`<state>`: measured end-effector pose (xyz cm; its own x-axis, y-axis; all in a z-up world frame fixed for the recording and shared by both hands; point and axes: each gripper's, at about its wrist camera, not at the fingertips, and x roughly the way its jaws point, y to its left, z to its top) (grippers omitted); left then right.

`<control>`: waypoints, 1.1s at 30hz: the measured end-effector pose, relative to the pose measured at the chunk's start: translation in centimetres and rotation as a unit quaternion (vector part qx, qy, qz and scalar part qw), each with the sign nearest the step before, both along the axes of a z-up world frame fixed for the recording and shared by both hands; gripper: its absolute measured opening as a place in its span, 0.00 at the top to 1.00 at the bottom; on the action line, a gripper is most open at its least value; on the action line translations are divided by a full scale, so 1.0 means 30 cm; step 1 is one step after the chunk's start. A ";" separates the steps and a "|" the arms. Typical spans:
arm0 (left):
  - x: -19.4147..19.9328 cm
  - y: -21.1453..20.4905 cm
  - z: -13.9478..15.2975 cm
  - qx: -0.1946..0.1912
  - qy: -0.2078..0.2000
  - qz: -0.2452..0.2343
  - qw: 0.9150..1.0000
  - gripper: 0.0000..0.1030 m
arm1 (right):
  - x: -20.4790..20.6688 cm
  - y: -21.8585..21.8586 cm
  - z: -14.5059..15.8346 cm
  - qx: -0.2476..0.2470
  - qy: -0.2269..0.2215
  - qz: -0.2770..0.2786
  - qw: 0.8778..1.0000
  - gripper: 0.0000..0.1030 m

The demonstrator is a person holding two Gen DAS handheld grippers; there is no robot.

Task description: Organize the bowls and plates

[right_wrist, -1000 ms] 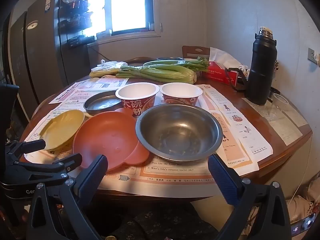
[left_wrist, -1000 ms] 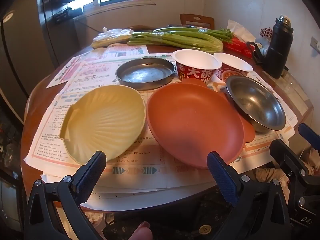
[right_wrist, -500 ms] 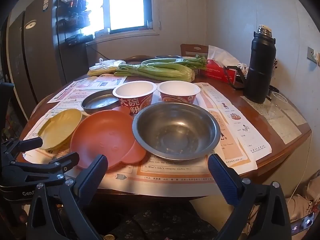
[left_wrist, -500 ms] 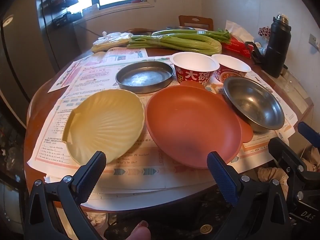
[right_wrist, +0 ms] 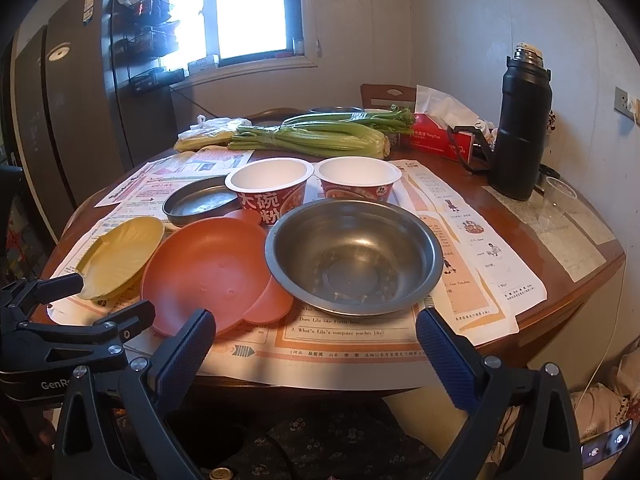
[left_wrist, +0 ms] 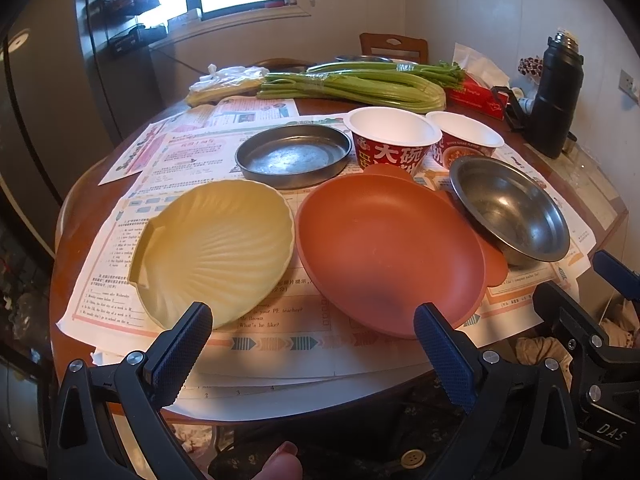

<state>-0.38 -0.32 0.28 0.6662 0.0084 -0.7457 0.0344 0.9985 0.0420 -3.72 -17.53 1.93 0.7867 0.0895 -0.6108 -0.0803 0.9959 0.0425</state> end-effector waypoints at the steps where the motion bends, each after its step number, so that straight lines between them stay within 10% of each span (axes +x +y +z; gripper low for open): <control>1: 0.000 0.000 0.000 0.000 -0.001 0.000 1.000 0.02 | 0.000 -0.001 0.000 0.000 0.000 0.000 1.000 0.02; 33: -0.010 -0.014 0.013 0.005 -0.003 -0.009 1.000 0.02 | 0.000 0.006 -0.001 0.000 0.007 0.009 1.000 0.02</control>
<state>-0.69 -0.73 0.69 0.6706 0.0042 -0.7418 0.0525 0.9972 0.0532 -3.73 -17.34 1.90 0.7766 0.1040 -0.6214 -0.0979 0.9942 0.0442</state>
